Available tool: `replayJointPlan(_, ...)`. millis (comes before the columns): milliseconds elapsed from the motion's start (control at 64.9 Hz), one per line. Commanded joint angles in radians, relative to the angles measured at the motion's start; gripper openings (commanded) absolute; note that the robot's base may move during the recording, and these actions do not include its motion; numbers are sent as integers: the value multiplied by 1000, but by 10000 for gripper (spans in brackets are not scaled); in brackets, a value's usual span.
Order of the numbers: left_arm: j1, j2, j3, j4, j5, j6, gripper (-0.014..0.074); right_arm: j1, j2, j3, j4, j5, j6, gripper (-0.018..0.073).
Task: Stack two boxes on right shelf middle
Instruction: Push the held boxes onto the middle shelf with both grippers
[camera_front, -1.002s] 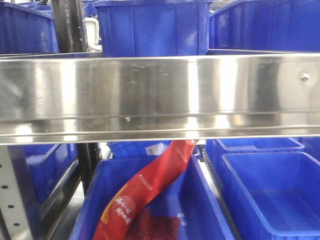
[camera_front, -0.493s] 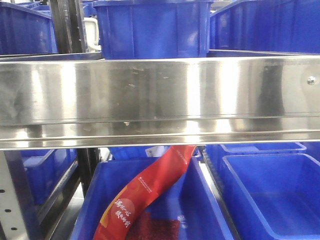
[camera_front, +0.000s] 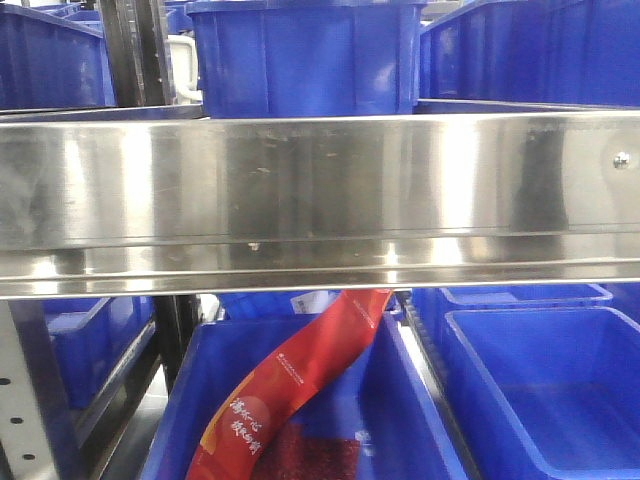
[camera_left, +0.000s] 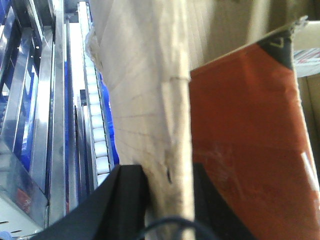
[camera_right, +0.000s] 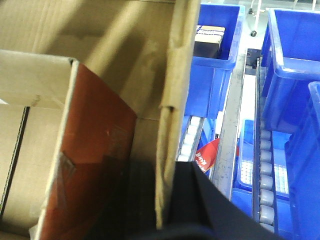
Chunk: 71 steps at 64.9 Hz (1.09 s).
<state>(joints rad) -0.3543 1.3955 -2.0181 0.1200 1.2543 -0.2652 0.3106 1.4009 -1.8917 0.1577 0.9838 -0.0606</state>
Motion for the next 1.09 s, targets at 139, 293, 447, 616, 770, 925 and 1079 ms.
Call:
replayJointPlan(139,-1,-16,-18,-19,-50,1,-111,-8,-5,-11,-41,-49,-9,-151)
replayJointPlan(293,-1,-16,-18,-19,-76,1,-111,-8,-6,-11,-41,-72,-9,-151)
replayJointPlan(447,-1,13,-18,-19,-46,11,-111,-8,-3,-11,-41,-30,-9,-151)
replayJointPlan(616,-1,118,-18,-11,-41,29,-111,-8,52,-11,-67,23,-9,-151)
replayJointPlan(770,-1,230,-18,40,-33,31,-111,-8,149,-11,-68,57,-9,-151)
replayJointPlan(925,-1,309,-18,67,-33,31,-111,-8,235,-11,-68,78,-9,-151)
replayJointPlan(1079,-1,331,-18,69,-33,31,-62,-8,271,-11,-68,99,-9,-127)
